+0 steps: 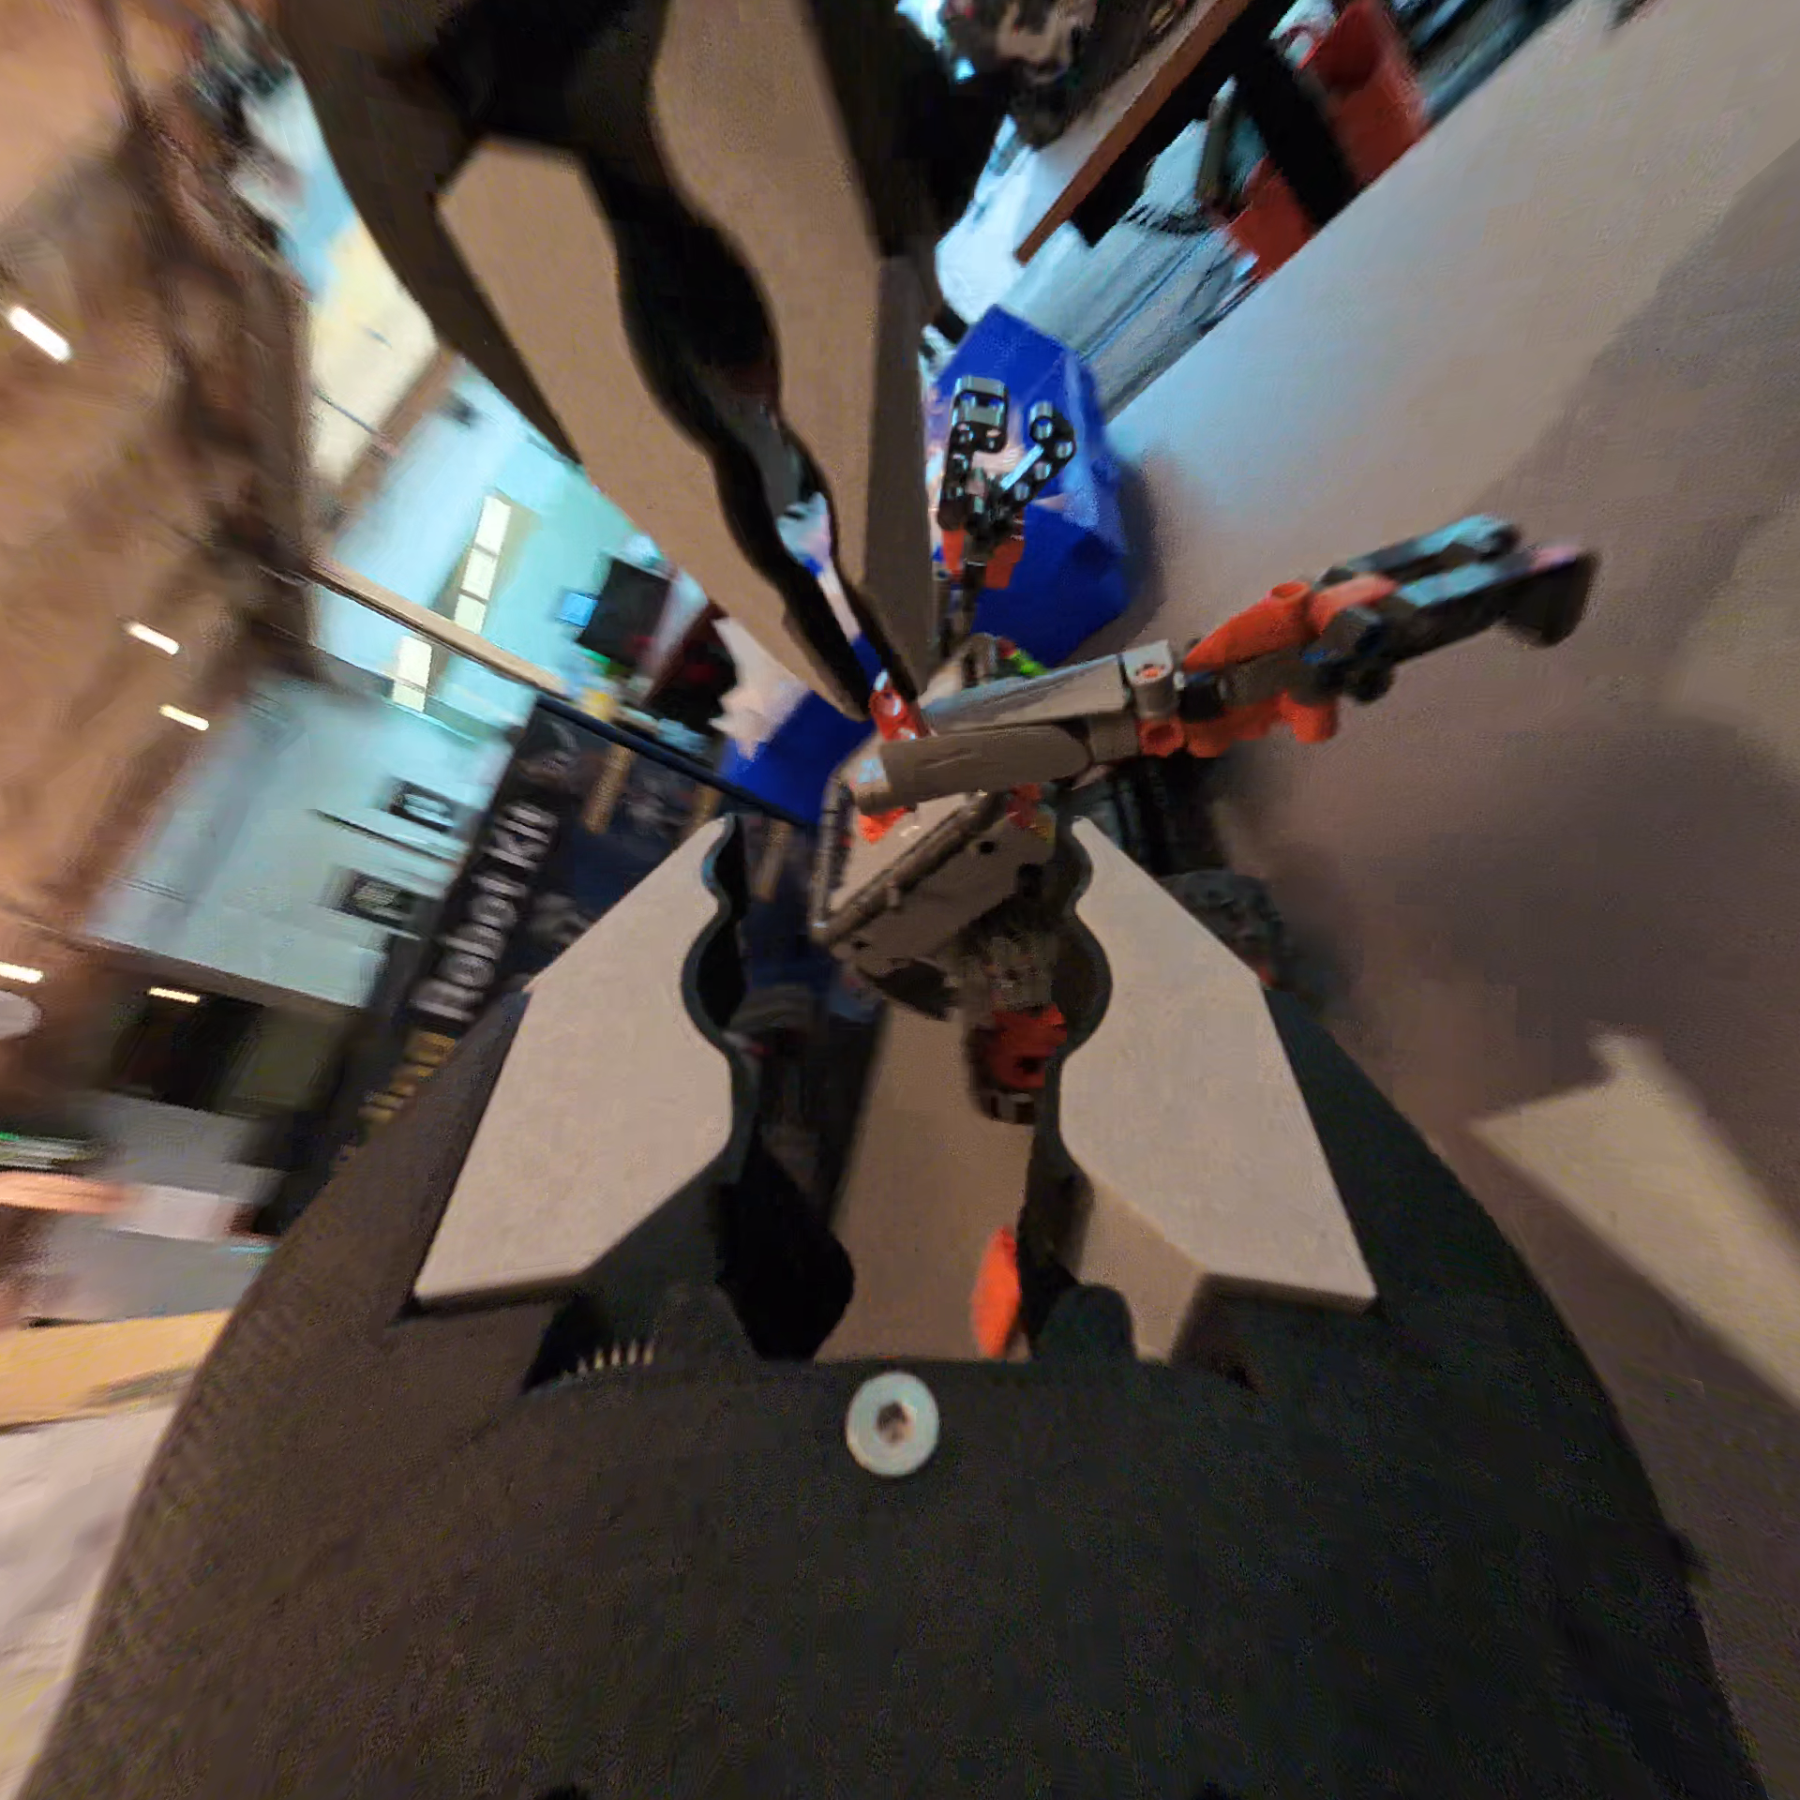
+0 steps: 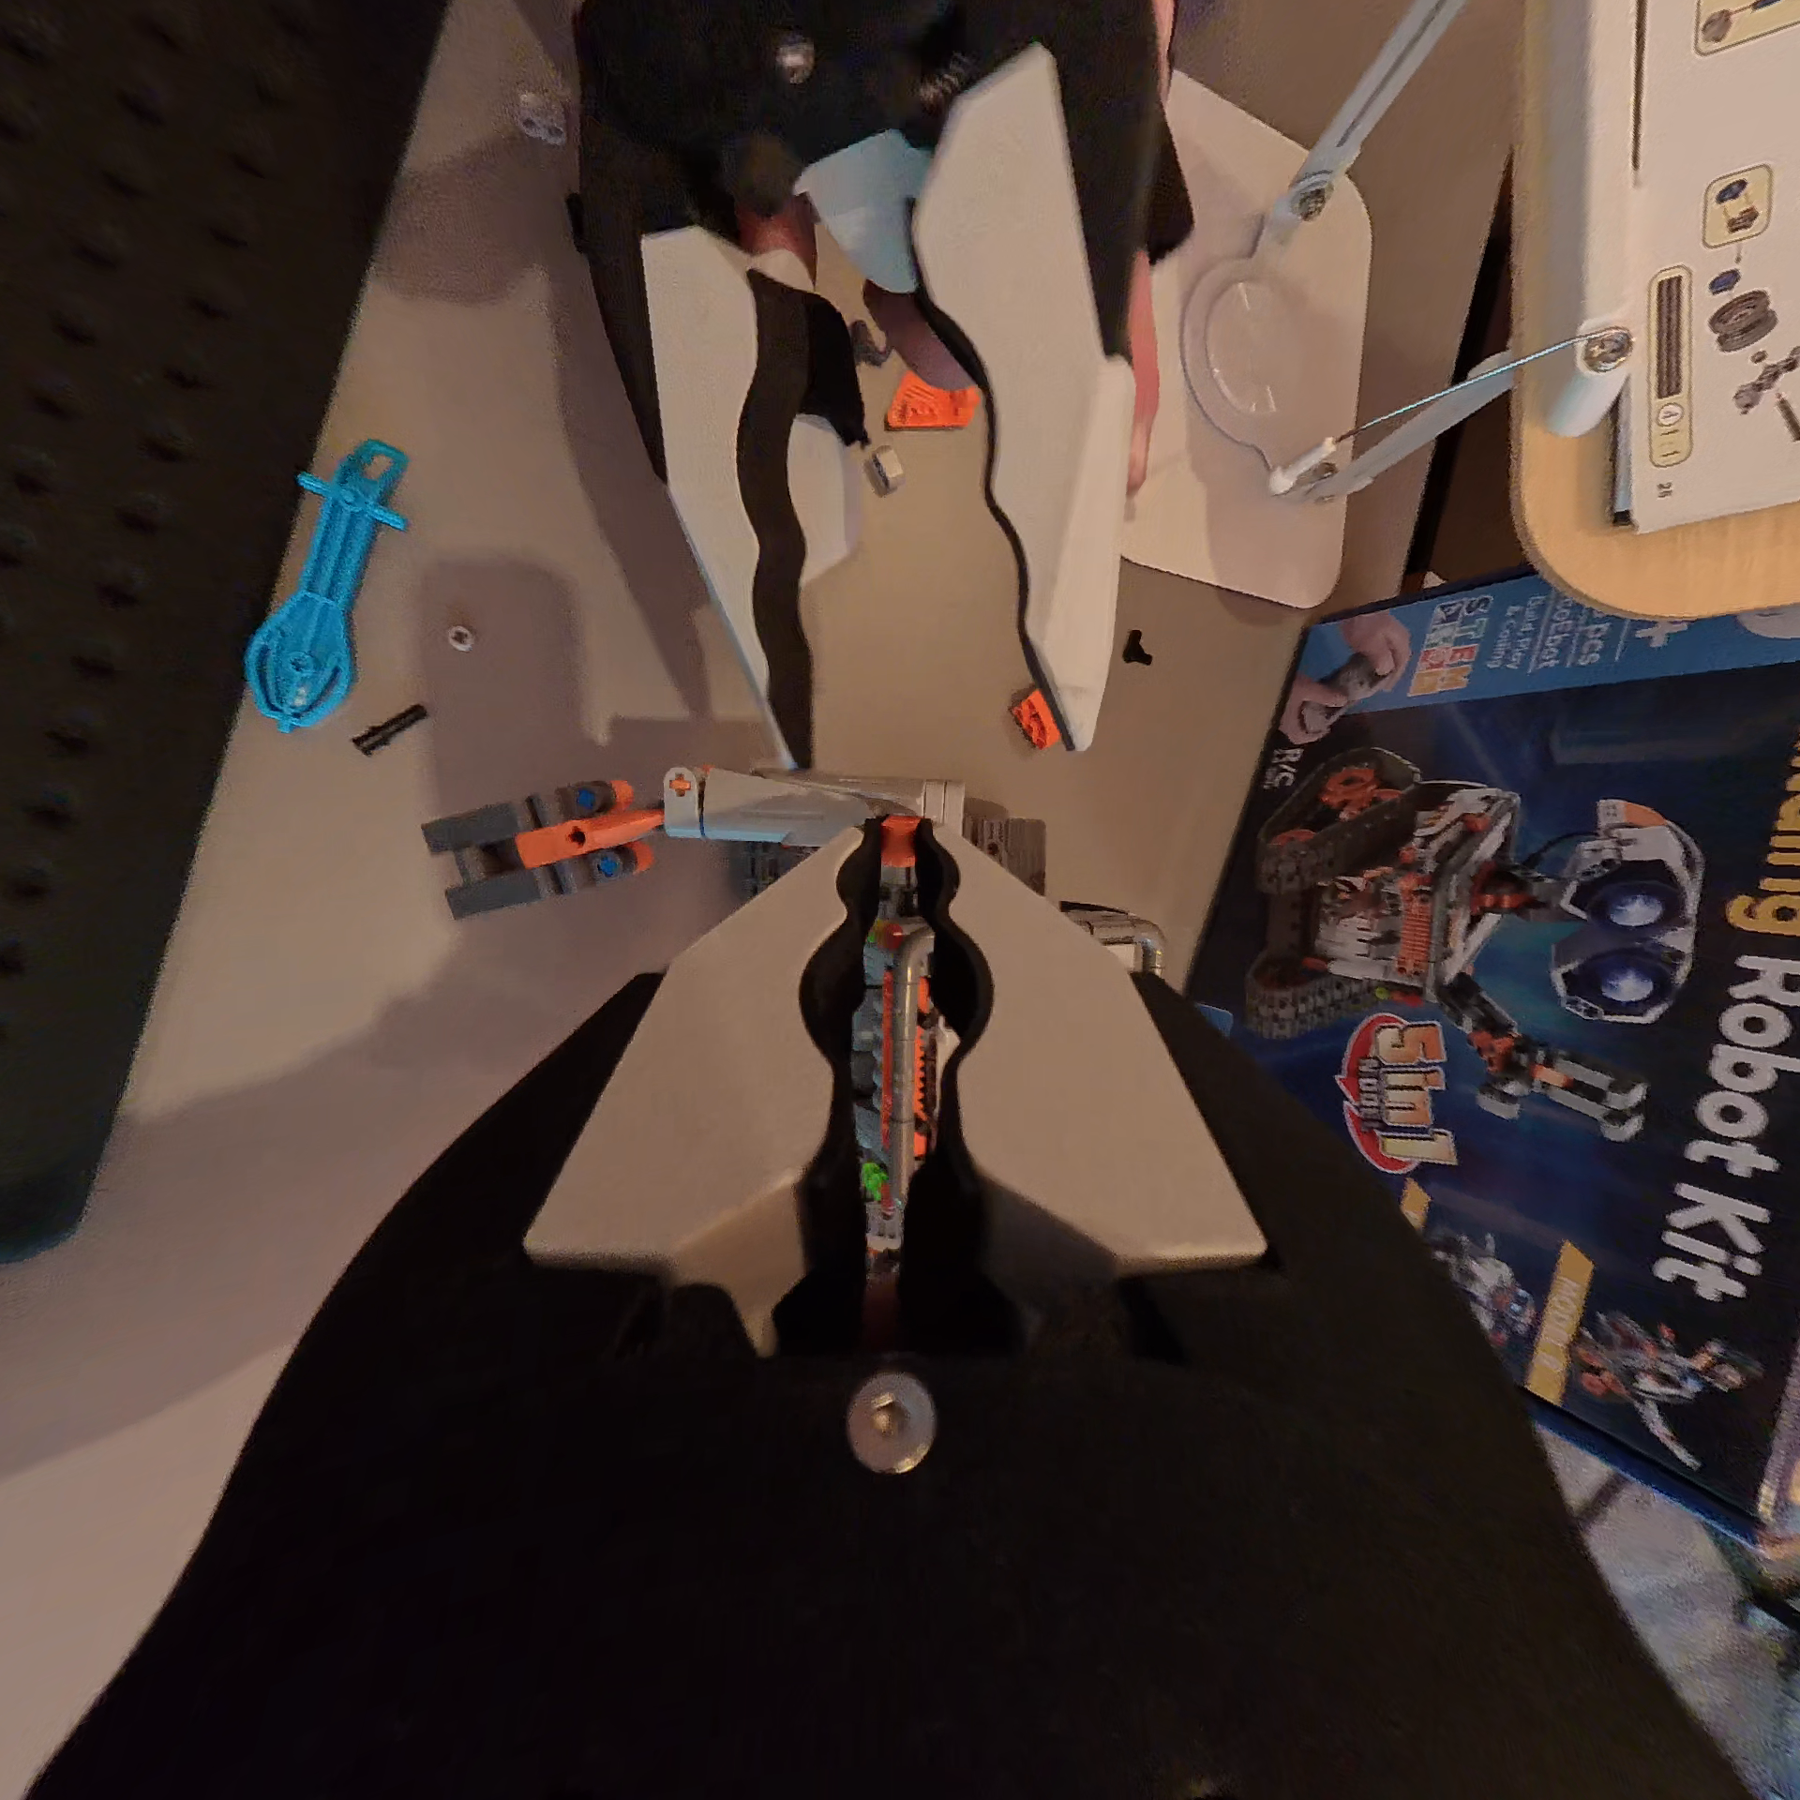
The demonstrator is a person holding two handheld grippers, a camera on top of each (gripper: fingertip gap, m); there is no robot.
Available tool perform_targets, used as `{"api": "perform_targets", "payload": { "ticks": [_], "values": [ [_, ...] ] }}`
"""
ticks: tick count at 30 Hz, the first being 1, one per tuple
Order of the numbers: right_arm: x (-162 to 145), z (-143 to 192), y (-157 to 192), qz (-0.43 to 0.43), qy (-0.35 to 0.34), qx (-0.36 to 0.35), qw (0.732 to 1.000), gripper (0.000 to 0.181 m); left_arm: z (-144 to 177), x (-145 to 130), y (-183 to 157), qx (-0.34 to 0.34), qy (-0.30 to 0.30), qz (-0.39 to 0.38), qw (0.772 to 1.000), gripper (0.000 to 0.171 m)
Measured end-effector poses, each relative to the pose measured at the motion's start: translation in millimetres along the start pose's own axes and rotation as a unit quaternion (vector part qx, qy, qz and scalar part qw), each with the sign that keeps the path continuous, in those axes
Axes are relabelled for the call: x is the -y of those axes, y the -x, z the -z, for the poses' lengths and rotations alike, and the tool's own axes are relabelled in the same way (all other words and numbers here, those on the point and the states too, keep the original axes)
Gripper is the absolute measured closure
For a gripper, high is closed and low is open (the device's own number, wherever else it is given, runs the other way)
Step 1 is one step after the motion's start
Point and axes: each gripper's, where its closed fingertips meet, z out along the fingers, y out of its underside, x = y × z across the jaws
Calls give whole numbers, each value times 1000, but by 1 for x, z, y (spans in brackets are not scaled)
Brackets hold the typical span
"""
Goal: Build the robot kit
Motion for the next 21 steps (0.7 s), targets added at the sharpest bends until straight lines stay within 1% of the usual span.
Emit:
{"api": "perform_targets", "payload": {
  "ticks": [2, 4, 5, 7, 8, 10, 13, 15, 16, 17, 18, 20, 21],
  "values": [
    [2, 0, 2, -13, -16, 21, 1000, 177, 0, 4, -11, 18, 11, -122, 992, 113],
    [2, 1, 6, -25, -27, 49, 998, 177, 0, 8, -9, 65, 16, -219, 973, 120],
    [3, 1, 7, -30, -33, 59, 997, 177, -2, 9, -12, 69, 15, -246, 967, 122],
    [6, 1, 9, -39, -44, 78, 995, 177, -3, 14, -9, 105, 6, -291, 951, 137],
    [7, 0, 10, -42, -45, 87, 994, 177, -5, 12, -9, 108, 11, -299, 948, 139],
    [5, -2, 11, -50, -40, 96, 993, 177, -5, 17, -12, 113, -5, -315, 942, 155],
    [1, -3, 7, -63, -38, 99, 992, 177, -9, 15, -12, 121, 0, -323, 939, 157],
    [0, -3, -3, -74, -40, 80, 993, 176, -11, 10, -7, 130, 6, -308, 942, 158],
    [-2, -1, -9, -76, -40, 66, 994, 173, -12, 5, -5, 129, 6, -298, 946, 158],
    [-5, 2, -16, -76, -39, 50, 995, 174, -14, -1, -3, 127, 12, -282, 951, 157],
    [-10, 5, -24, -79, -33, 31, 996, 173, -15, -7, -1, 125, 13, -269, 955, 158],
    [-26, 8, -40, -91, -15, 3, 996, 165, -19, -20, 2, 122, 22, -259, 958, 157],
    [-36, 6, -46, -92, 2, -9, 996, 165, -22, -26, 2, 113, 22, -251, 961, 157]
  ]
}}
